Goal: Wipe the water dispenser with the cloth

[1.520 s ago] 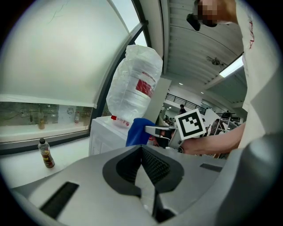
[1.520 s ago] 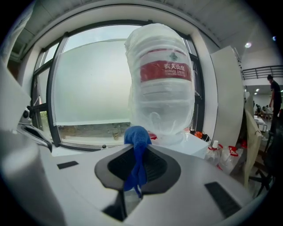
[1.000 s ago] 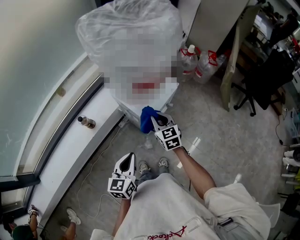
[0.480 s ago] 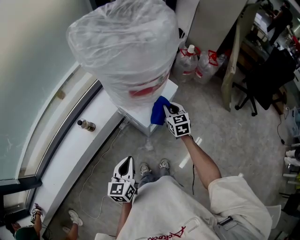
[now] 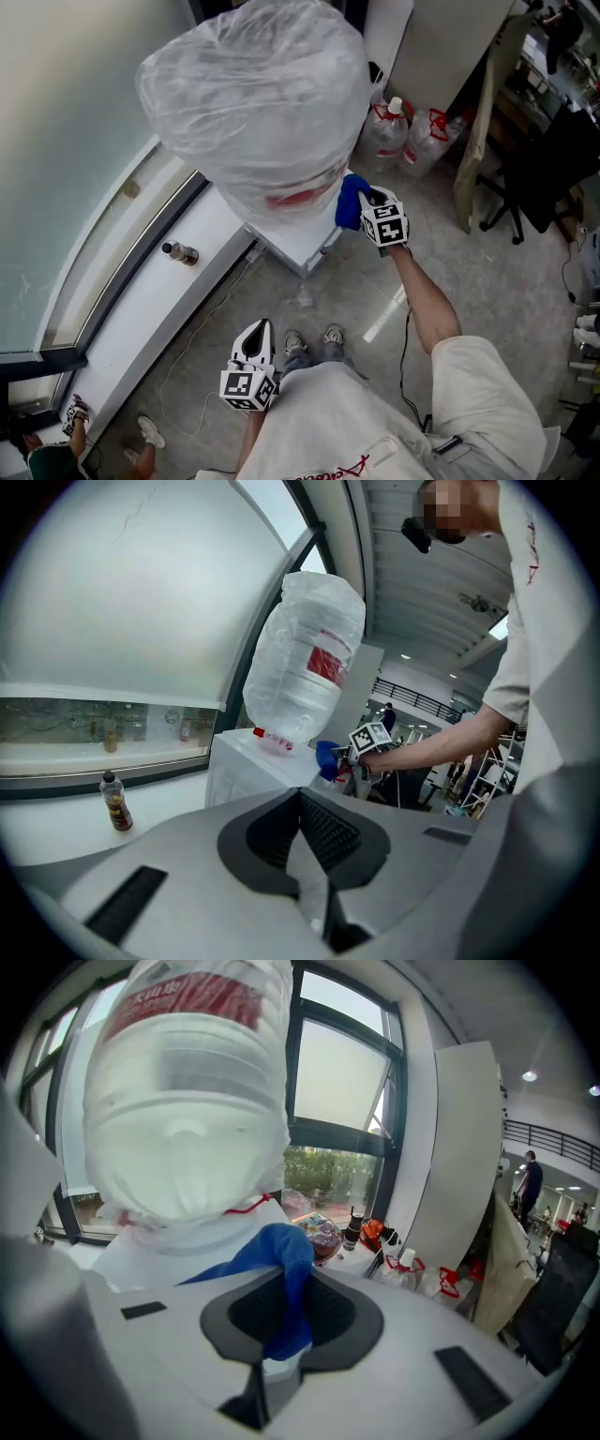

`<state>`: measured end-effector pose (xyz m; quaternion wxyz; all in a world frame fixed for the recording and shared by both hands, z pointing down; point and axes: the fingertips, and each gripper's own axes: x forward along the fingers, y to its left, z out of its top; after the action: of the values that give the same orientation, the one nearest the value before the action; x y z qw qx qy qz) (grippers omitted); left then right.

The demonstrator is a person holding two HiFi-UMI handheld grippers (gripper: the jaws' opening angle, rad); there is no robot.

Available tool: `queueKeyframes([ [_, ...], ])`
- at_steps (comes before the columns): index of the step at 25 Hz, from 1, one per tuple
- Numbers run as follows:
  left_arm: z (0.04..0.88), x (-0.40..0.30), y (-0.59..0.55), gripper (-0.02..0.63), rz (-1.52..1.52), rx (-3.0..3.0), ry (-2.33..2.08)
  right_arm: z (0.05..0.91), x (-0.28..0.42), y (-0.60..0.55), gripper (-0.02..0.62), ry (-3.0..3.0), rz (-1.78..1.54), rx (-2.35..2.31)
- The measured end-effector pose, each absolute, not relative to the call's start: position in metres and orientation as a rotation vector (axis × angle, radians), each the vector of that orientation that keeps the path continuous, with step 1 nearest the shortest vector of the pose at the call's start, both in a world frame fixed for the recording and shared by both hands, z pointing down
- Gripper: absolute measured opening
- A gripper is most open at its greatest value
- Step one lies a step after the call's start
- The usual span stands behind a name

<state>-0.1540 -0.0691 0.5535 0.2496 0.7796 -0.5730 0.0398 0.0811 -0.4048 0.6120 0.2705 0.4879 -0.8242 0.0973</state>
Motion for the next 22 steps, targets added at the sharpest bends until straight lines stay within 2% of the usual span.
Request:
queueKeyframes([
  [12, 0.551, -0.155, -0.073, 0.012, 0.132, 2.125, -1.556, 0.609, 0.113, -0.434, 0.051, -2.176, 0.296, 1.382],
  [22, 0.55, -0.148, -0.071, 0.012, 0.127, 2.169, -1.51, 0.553, 0.067, -0.331, 0.051, -2.394, 0.115, 1.35],
])
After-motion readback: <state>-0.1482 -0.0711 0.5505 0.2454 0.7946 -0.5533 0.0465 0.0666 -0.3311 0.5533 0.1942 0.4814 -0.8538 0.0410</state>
